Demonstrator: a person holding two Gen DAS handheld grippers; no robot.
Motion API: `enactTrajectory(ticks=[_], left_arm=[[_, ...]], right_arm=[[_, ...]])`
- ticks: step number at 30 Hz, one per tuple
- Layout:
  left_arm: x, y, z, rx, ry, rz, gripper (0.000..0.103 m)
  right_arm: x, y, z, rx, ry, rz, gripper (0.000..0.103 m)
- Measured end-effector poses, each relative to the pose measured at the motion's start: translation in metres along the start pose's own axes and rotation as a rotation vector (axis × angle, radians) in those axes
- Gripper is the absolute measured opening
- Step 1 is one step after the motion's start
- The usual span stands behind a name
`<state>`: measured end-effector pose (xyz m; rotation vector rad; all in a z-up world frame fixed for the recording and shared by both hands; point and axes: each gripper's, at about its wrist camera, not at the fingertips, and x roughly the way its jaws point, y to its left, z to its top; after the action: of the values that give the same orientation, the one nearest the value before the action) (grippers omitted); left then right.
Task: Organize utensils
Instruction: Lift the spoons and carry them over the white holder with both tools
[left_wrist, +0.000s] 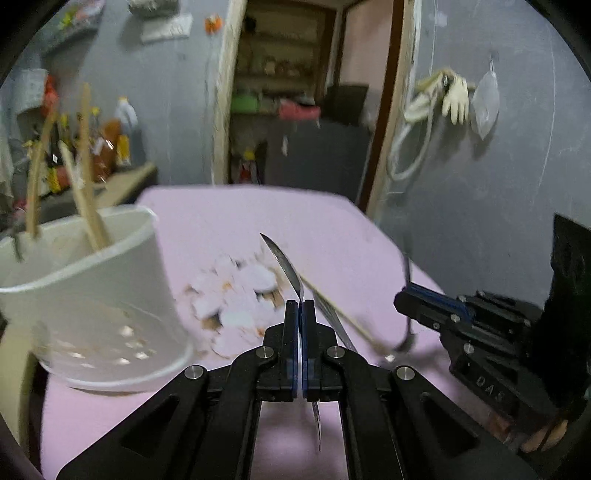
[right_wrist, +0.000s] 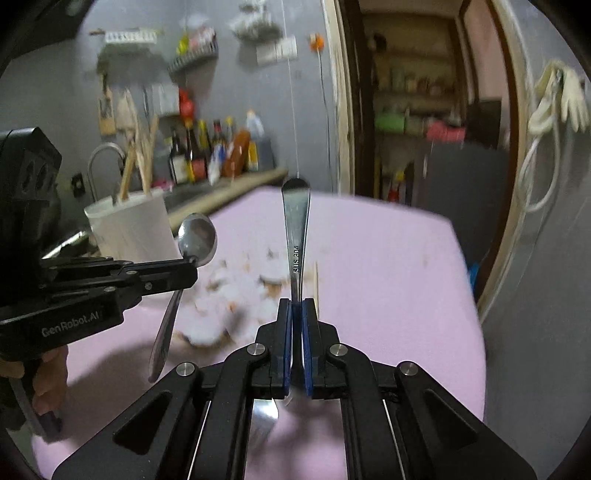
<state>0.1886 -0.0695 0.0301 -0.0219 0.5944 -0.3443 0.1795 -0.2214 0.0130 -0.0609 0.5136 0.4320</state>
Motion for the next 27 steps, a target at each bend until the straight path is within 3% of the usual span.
enactTrajectory(ticks=[9, 19, 22, 27], left_arm=[[-0.042, 0.014, 0.020, -0.011, -0.180, 0.053, 0.000], [-0.087, 0.082, 0.043, -0.112, -0.308, 0.124, 0.000], [-0.098, 0.098, 0.042, -0.136, -0.306, 0.118, 0.000], [-0.095, 0.111, 0.024, -0.175, -0.240, 0.095, 0.000]], right_arm=[[-0.009, 0.037, 0.040, -0.042, -0.179, 0.030, 0.002], [-0.014, 0.079, 0.099, -0.063, -0.303, 0.132, 0.001], [-0.006, 0.087, 0.100, -0.080, -0.261, 0.151, 0.002], [0.034, 0.076, 0.081, -0.068, -0.054, 0.153, 0.005]])
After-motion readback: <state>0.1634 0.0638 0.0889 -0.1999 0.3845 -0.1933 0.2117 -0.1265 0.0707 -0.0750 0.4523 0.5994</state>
